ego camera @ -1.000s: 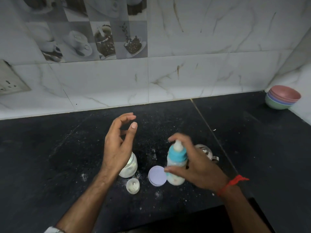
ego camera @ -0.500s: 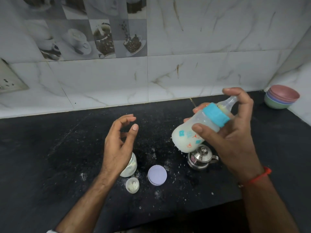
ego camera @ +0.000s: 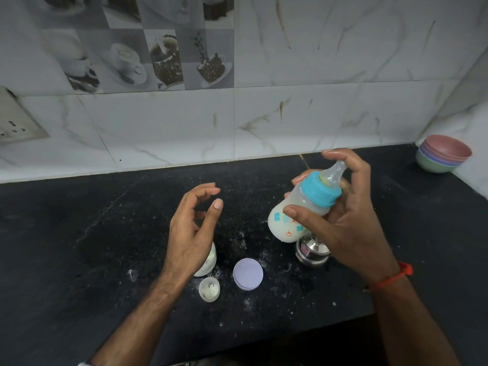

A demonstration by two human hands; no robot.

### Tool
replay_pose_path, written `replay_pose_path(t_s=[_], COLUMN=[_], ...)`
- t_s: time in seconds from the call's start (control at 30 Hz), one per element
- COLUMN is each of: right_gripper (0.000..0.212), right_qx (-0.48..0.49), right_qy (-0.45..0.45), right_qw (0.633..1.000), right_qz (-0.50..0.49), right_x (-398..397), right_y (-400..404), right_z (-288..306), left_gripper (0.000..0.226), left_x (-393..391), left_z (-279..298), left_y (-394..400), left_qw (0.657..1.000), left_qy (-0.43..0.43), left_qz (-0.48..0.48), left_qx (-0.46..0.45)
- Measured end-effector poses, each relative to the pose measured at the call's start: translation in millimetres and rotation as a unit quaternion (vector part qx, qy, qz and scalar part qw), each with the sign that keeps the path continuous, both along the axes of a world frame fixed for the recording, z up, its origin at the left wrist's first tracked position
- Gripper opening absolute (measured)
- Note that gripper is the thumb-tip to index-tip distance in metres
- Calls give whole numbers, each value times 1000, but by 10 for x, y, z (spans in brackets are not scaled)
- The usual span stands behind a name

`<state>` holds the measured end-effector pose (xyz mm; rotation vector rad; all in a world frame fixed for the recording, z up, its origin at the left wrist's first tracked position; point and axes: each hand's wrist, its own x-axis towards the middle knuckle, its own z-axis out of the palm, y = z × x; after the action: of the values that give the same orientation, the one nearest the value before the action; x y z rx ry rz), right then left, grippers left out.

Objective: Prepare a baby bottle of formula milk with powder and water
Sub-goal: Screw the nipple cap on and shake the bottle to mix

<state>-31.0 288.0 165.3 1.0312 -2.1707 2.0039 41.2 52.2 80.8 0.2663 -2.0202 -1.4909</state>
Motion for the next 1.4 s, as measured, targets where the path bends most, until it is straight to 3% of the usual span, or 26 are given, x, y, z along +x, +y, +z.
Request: replay_pose_path(t_s=[0.2,0.33,0.43,0.5,0.63,0.7,0.77,0.83,1.0,1.1,1.17,1.27,1.3,1.33,1.4], right_gripper=[83,84,86,88,83,60,28,13,12,7,14,27,22,17,17], right_qx=[32,50,63,57,38,43,59,61,26,15,26,24,26,33,64], right_qy=[18,24,29,3,-137,-173,-166,-144,-59,-73,-108,-168,-177,-177,-135], right_qw=[999,998,998,998,987,978,977,977,969,935,896,836,828,829,861], right_qz=[-4,4,6,5,78,106,124,147,240,348,430,521,532,529,487], right_x=[-5,43,123,160,98,36,-9,-29,-23,-45,-63,-59,-74,-101,-143], right_y=[29,-27,-155,-231,-243,-243,-262,-275,-276,-233,-233,-307,-306,-298,-272], right_z=[-34,-99,-188,-225,-153,-87,-54,-48,-5,48,127,283,338,384,447], left_gripper=[35,69,91,81,51,41,36,35,37,37,37,69,67,67,61], left_x=[32,128,117,42,-38,-43,-56,-74,-87,-23,20,89,89,111,207], left_z=[26,142,168,133,74,84,93,158,290,322,204,309,376,418,490], left_y=[45,235,551,685,754,773,817,850,753,701,644,685,710,754,798], left_qw=[1000,971,945,959,967,966,962,958,933,884,864,903,915,923,902], left_qy=[-18,-82,-115,-118,-135,-132,-121,-105,-96,-158,-146,-62,-1,0,11], left_qz=[-22,-216,-307,-258,-215,-223,-244,-264,-345,-439,-481,-400,-375,-372,-430], left_qx=[-9,-56,-8,13,-17,-17,2,51,36,32,-13,-145,-148,-96,-43])
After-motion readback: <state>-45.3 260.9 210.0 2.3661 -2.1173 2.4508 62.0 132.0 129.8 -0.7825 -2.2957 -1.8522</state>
